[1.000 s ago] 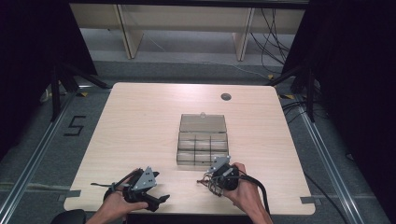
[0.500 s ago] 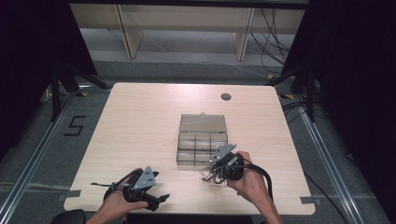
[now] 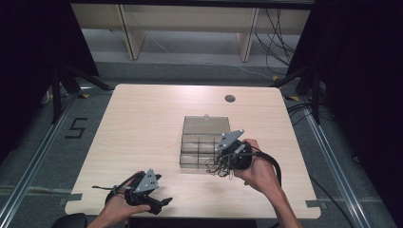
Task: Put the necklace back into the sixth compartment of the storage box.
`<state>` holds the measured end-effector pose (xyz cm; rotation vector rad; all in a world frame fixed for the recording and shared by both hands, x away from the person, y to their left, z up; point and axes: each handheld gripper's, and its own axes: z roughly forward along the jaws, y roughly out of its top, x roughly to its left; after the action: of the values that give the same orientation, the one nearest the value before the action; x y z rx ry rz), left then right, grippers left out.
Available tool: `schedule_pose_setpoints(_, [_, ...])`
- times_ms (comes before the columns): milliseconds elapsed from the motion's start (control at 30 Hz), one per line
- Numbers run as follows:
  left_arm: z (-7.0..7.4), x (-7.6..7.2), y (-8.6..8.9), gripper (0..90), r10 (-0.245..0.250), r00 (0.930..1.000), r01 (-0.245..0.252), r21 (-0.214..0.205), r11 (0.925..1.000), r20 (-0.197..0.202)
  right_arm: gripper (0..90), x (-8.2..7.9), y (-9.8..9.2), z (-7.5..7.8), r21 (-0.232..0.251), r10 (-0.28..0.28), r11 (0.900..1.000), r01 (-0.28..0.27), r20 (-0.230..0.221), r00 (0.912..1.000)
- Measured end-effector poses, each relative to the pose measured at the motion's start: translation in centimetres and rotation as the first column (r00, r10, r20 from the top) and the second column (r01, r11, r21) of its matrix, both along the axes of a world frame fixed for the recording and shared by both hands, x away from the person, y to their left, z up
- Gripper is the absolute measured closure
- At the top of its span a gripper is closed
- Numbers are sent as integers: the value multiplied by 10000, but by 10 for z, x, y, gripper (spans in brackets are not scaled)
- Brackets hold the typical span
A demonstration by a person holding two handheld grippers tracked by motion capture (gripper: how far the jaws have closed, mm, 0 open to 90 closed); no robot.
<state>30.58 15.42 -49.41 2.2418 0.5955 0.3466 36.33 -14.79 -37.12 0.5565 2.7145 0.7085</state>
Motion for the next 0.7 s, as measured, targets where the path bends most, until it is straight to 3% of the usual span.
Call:
schedule_pose_setpoints(333, [0,0,0,151,-27,10000,27,-33,10000,-20,880,23,-6,18,-326,-634,9974,639,179,9978])
schedule_pose_setpoints(700, [0,0,0,152,-39,10000,39,79,10000,12,880,52,-2,5,-369,-823,9960,818,-142,9965])
